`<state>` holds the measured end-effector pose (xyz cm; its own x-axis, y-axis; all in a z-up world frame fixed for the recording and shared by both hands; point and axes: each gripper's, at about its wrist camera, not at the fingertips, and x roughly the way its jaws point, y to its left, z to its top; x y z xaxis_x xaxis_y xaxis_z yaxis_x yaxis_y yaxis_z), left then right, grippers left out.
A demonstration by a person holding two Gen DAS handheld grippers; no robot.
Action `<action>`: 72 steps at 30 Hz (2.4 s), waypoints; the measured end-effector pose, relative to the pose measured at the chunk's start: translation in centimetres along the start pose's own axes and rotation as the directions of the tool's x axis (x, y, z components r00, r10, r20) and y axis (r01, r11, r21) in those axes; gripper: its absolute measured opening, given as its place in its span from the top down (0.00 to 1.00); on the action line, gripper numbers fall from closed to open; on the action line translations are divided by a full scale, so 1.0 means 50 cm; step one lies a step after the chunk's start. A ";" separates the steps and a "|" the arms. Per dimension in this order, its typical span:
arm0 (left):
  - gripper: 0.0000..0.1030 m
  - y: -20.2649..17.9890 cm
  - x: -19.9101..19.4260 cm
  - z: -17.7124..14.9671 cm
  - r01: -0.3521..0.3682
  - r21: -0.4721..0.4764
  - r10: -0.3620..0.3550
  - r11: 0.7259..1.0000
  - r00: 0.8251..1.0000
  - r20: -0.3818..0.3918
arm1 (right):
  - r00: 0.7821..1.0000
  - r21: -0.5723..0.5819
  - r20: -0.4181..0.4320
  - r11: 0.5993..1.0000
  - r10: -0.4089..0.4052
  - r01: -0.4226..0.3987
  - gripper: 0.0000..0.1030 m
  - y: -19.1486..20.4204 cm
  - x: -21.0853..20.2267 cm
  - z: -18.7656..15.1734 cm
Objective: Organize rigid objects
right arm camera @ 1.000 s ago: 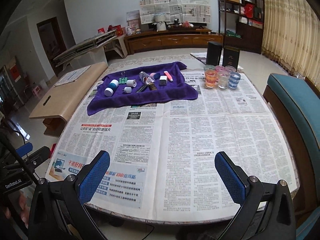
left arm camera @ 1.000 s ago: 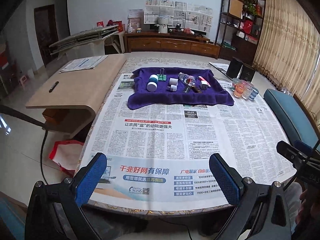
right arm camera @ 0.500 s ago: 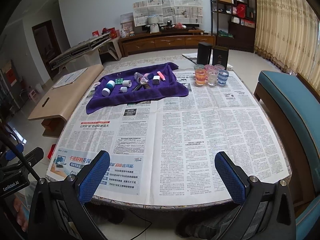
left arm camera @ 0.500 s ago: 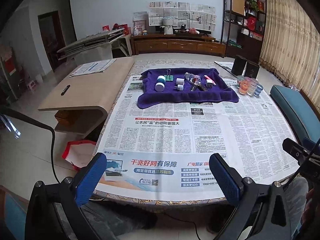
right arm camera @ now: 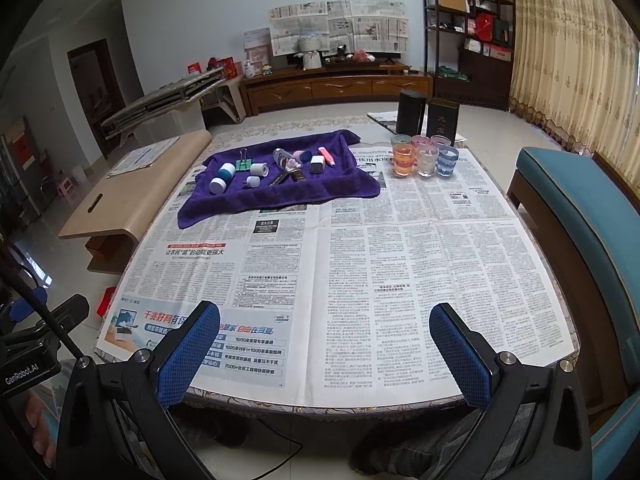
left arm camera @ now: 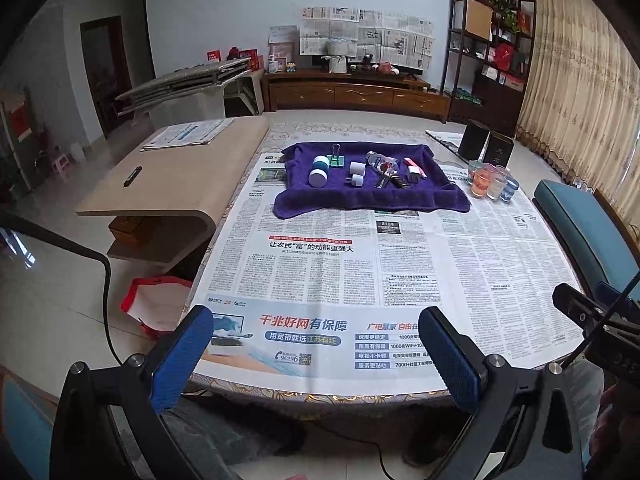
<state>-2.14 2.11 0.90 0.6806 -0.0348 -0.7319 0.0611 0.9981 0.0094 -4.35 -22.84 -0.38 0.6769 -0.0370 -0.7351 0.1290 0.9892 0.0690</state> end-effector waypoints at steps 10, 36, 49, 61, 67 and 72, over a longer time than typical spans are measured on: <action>0.00 -0.003 -0.015 -0.005 -0.005 0.019 0.005 1.000 1.000 -0.002 | 1.000 -0.016 0.000 1.000 -0.002 0.002 0.00 0.012 -0.014 -0.006; 0.00 -0.018 -0.021 -0.014 0.021 0.015 -0.021 1.000 1.000 -0.019 | 1.000 -0.020 0.005 1.000 -0.018 0.018 0.00 0.013 -0.033 -0.012; 0.00 -0.018 -0.019 -0.014 0.022 0.010 -0.022 1.000 1.000 -0.022 | 1.000 -0.023 0.003 0.999 -0.028 0.028 0.00 0.010 -0.033 -0.013; 0.00 -0.023 -0.014 -0.018 0.022 0.005 -0.022 1.000 0.999 -0.029 | 0.999 -0.023 -0.005 0.999 -0.034 0.034 0.00 0.009 -0.031 -0.013; 0.00 -0.024 -0.013 -0.020 0.022 0.004 -0.022 1.000 0.999 -0.030 | 0.999 -0.029 -0.002 0.999 -0.034 0.034 0.00 0.012 -0.034 -0.011; 0.00 -0.024 -0.018 -0.027 0.030 -0.014 -0.030 0.999 0.999 -0.015 | 0.999 -0.030 -0.002 0.999 -0.035 0.035 0.00 0.013 -0.033 -0.012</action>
